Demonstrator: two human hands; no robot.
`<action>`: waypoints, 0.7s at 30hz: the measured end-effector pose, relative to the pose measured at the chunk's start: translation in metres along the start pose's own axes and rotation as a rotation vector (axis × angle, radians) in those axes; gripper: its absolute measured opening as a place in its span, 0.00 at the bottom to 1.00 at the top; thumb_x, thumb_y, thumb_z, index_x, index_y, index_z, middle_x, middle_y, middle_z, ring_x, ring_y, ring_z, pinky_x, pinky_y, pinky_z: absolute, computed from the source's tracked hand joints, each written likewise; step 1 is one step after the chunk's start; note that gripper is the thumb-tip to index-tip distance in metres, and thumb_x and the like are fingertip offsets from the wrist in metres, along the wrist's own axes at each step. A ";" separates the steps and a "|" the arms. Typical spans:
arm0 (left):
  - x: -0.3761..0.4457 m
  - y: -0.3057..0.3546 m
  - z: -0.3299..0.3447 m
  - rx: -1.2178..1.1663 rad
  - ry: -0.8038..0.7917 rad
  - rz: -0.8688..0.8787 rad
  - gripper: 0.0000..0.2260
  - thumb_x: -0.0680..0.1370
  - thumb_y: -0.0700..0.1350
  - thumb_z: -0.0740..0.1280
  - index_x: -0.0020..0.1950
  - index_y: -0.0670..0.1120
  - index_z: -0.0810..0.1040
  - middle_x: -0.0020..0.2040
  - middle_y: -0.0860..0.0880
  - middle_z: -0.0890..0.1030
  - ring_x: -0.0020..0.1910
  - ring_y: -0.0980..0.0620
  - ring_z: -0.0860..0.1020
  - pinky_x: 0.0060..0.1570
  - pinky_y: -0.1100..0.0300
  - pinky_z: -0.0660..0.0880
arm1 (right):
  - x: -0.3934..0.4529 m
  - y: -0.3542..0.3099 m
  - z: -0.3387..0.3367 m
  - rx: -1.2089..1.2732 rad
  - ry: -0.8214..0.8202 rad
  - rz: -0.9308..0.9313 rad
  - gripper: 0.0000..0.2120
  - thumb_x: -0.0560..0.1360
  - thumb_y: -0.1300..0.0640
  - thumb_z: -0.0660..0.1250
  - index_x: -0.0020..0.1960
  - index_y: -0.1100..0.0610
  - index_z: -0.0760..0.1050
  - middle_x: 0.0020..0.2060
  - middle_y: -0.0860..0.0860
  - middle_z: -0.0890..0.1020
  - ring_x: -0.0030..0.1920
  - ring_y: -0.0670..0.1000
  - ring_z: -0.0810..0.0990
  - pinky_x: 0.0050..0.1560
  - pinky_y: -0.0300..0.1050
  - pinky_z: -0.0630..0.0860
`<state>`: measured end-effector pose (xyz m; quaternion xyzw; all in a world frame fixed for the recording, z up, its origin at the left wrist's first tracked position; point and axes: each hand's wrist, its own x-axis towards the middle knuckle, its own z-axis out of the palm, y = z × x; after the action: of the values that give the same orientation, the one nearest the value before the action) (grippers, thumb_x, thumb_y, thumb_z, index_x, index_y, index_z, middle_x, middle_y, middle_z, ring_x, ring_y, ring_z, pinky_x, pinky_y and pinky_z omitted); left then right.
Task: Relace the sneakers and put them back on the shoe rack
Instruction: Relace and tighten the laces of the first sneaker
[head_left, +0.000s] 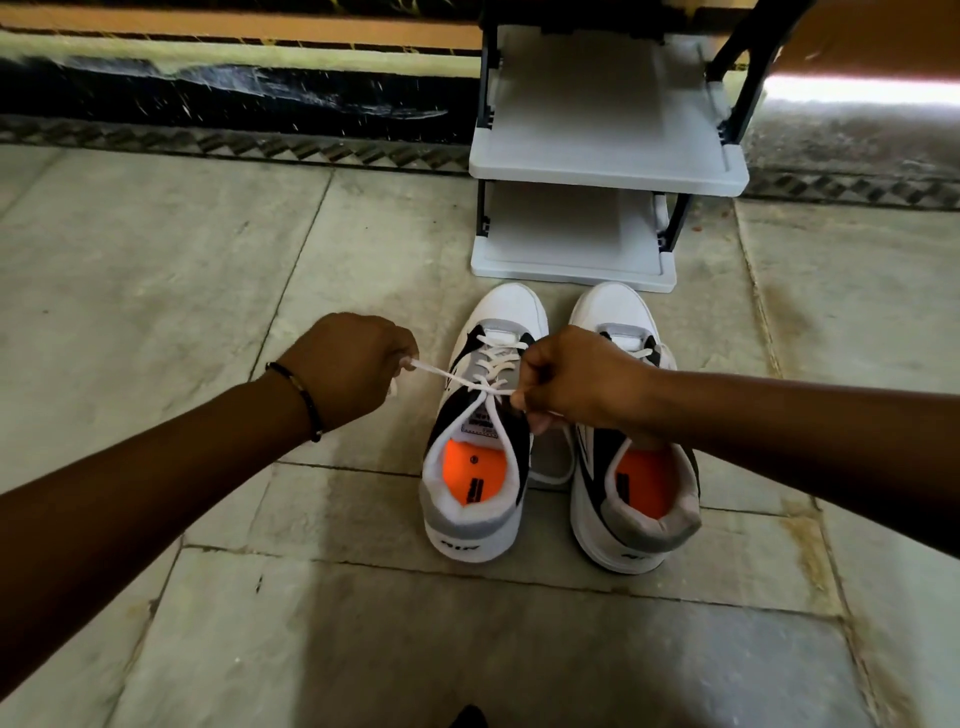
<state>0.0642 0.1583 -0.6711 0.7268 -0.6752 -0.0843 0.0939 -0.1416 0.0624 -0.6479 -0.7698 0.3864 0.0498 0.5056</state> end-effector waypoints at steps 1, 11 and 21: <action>0.001 -0.002 -0.004 -0.038 0.053 -0.008 0.09 0.76 0.39 0.61 0.47 0.43 0.80 0.44 0.43 0.84 0.43 0.43 0.80 0.40 0.62 0.67 | 0.002 -0.002 0.001 0.054 0.004 0.017 0.06 0.73 0.63 0.68 0.37 0.61 0.75 0.29 0.54 0.80 0.31 0.50 0.80 0.33 0.36 0.78; -0.020 -0.010 0.003 -0.172 -0.021 -0.081 0.14 0.70 0.46 0.56 0.41 0.45 0.81 0.34 0.49 0.82 0.32 0.51 0.76 0.33 0.73 0.63 | 0.004 -0.014 0.001 -0.494 -0.053 -0.124 0.08 0.74 0.58 0.66 0.47 0.62 0.79 0.39 0.51 0.76 0.42 0.49 0.74 0.32 0.39 0.66; -0.014 0.022 -0.001 -1.559 0.074 -0.501 0.19 0.80 0.44 0.51 0.31 0.45 0.70 0.36 0.50 0.86 0.41 0.54 0.84 0.44 0.62 0.79 | 0.011 -0.030 -0.002 0.604 -0.019 0.035 0.08 0.75 0.60 0.63 0.38 0.58 0.76 0.33 0.51 0.78 0.35 0.49 0.74 0.34 0.40 0.68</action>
<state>0.0425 0.1707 -0.6651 0.5844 -0.2367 -0.5238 0.5728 -0.1154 0.0605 -0.6295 -0.5774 0.3921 -0.0515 0.7143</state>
